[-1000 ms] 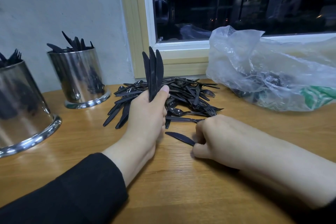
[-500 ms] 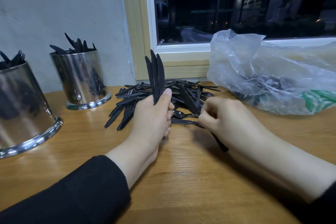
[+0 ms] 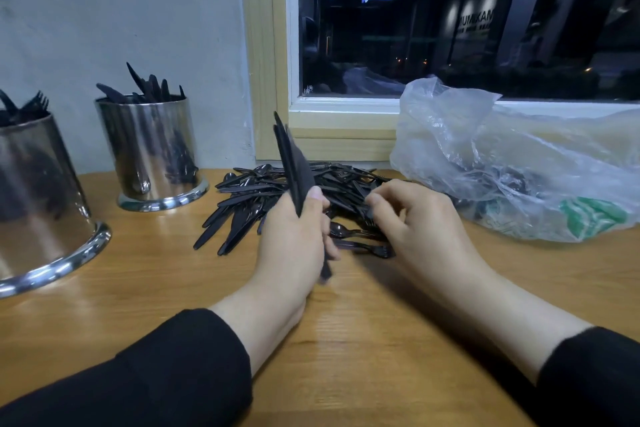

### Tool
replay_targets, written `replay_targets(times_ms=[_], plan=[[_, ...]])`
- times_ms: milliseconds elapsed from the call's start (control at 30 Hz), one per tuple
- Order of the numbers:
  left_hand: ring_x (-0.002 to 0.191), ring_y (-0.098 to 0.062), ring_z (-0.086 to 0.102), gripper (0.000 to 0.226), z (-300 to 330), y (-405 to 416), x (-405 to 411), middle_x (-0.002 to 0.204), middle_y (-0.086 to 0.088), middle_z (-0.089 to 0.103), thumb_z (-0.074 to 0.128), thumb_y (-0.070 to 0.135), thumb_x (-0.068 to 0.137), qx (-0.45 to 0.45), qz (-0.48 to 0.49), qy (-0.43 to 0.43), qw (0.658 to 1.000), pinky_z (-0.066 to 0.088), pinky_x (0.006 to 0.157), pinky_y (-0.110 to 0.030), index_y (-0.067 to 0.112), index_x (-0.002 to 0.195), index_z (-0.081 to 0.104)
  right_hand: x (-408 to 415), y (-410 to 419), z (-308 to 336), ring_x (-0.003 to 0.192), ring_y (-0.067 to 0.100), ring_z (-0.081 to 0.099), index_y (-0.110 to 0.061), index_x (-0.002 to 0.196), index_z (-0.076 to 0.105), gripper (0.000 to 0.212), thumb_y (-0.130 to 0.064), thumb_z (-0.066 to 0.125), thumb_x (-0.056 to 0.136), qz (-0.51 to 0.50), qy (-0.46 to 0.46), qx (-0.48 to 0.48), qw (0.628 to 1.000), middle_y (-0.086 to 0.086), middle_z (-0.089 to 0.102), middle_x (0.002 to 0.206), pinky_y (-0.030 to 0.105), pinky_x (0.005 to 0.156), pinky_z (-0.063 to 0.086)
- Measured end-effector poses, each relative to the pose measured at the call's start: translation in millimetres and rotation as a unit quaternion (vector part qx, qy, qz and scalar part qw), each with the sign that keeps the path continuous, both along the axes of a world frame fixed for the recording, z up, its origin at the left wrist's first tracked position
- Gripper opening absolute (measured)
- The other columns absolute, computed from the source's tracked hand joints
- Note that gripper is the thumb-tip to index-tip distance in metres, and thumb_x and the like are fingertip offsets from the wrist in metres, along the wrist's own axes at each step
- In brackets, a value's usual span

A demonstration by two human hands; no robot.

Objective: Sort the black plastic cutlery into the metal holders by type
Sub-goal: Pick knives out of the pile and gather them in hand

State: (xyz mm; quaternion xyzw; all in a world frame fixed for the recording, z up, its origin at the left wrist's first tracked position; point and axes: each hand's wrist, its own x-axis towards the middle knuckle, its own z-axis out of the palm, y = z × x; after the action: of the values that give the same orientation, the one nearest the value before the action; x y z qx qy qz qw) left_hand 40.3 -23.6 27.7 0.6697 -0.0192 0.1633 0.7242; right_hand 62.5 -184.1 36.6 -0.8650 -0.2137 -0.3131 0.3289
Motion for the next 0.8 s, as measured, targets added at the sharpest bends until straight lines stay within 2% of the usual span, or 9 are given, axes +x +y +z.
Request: replay_targets(times_ms=[67, 133, 233, 300, 400, 500, 600, 700, 800], plan=[[0.055, -0.014, 0.051, 0.022, -0.2, 4.9, 2.7, 0.065, 0.003, 0.053, 0.051, 0.034, 0.106, 0.055, 0.027, -0.026, 0.998, 0.049, 0.054, -0.029, 0.019, 0.092, 0.061, 17.6, -8.1, -2.3, 0.084, 0.006, 0.054, -0.024, 0.101, 0.068, 0.012, -0.029, 0.057, 0.099, -0.059, 0.029, -0.064, 0.996, -0.009, 0.065, 0.09, 0.028, 0.08, 0.044], [0.057, -0.014, 0.051, 0.02, -3.9, 4.4, 2.9, 0.065, 0.0, 0.054, 0.057, 0.034, 0.103, 0.085, -0.001, -0.01, 0.996, 0.047, 0.052, -0.022, 0.019, 0.09, 0.062, 30.6, -10.7, -6.0, 0.108, 0.018, 0.054, -0.029, 0.127, 0.059, 0.03, -0.041, 0.047, 0.102, -0.117, 0.078, -0.167, 0.976, -0.006, 0.062, 0.11, 0.042, 0.092, 0.042], [0.054, -0.015, 0.054, 0.018, -10.8, -0.6, 1.0, 0.061, -0.003, 0.057, 0.06, 0.03, 0.102, 0.137, -0.065, 0.021, 0.988, 0.051, 0.059, -0.031, 0.016, 0.09, 0.064, 42.3, -8.5, -9.9, 0.124, 0.025, 0.046, -0.035, 0.142, 0.047, 0.043, -0.05, 0.034, 0.104, -0.156, 0.111, -0.251, 0.949, -0.004, 0.057, 0.13, 0.047, 0.095, 0.035], [0.053, -0.015, 0.054, 0.019, -13.0, -2.6, 1.9, 0.061, -0.002, 0.057, 0.057, 0.028, 0.104, 0.156, -0.081, 0.019, 0.984, 0.053, 0.06, -0.036, 0.017, 0.089, 0.063, 47.4, -8.0, -13.1, 0.126, 0.026, 0.045, -0.036, 0.14, 0.05, 0.042, -0.05, 0.031, 0.105, -0.158, 0.124, -0.268, 0.942, -0.001, 0.056, 0.131, 0.048, 0.096, 0.034], [0.051, -0.015, 0.044, 0.02, -11.0, -0.6, 3.3, 0.063, 0.001, 0.051, 0.058, 0.029, 0.103, 0.111, -0.074, 0.03, 0.991, 0.041, 0.052, -0.032, 0.018, 0.088, 0.063, 51.2, -10.4, -16.4, 0.122, 0.025, 0.046, -0.034, 0.128, 0.06, 0.037, -0.045, 0.032, 0.107, -0.148, 0.155, -0.271, 0.938, -0.001, 0.058, 0.121, 0.046, 0.092, 0.033], [0.048, -0.012, 0.036, 0.023, -9.6, 1.6, 3.0, 0.058, 0.006, 0.045, 0.065, 0.034, 0.099, 0.074, -0.061, 0.041, 0.995, 0.032, 0.049, -0.027, 0.017, 0.084, 0.064, 51.2, -13.5, -18.7, 0.112, 0.026, 0.052, -0.029, 0.113, 0.067, 0.032, -0.04, 0.038, 0.106, -0.141, 0.152, -0.228, 0.951, -0.003, 0.061, 0.108, 0.04, 0.083, 0.029], [0.043, -0.013, 0.029, 0.03, -7.2, 3.1, 1.1, 0.054, 0.003, 0.039, 0.062, 0.034, 0.101, 0.018, -0.074, 0.063, 0.995, 0.024, 0.043, -0.024, 0.005, 0.094, 0.061, 49.2, -14.4, -17.6, 0.107, 0.023, 0.058, -0.03, 0.106, 0.071, 0.027, -0.043, 0.047, 0.103, -0.145, 0.153, -0.172, 0.962, -0.006, 0.069, 0.102, 0.038, 0.082, 0.029], [0.042, -0.014, 0.032, 0.032, -5.9, 3.0, -0.3, 0.057, -0.003, 0.042, 0.06, 0.034, 0.103, 0.019, -0.069, 0.055, 0.996, 0.026, 0.043, -0.026, 0.004, 0.094, 0.064, 47.8, -13.3, -17.9, 0.103, 0.017, 0.059, -0.035, 0.106, 0.07, 0.024, -0.052, 0.055, 0.098, -0.142, 0.164, -0.138, 0.966, -0.013, 0.07, 0.098, 0.039, 0.086, 0.031], [0.043, -0.013, 0.035, 0.031, -4.5, 2.7, -1.0, 0.057, -0.001, 0.045, 0.058, 0.034, 0.103, 0.031, -0.065, 0.044, 0.996, 0.029, 0.043, -0.027, 0.008, 0.088, 0.064, 48.5, -12.3, -19.8, 0.103, 0.014, 0.059, -0.036, 0.108, 0.068, 0.017, -0.045, 0.06, 0.096, -0.137, 0.185, -0.12, 0.966, -0.016, 0.067, 0.098, 0.038, 0.087, 0.03]])
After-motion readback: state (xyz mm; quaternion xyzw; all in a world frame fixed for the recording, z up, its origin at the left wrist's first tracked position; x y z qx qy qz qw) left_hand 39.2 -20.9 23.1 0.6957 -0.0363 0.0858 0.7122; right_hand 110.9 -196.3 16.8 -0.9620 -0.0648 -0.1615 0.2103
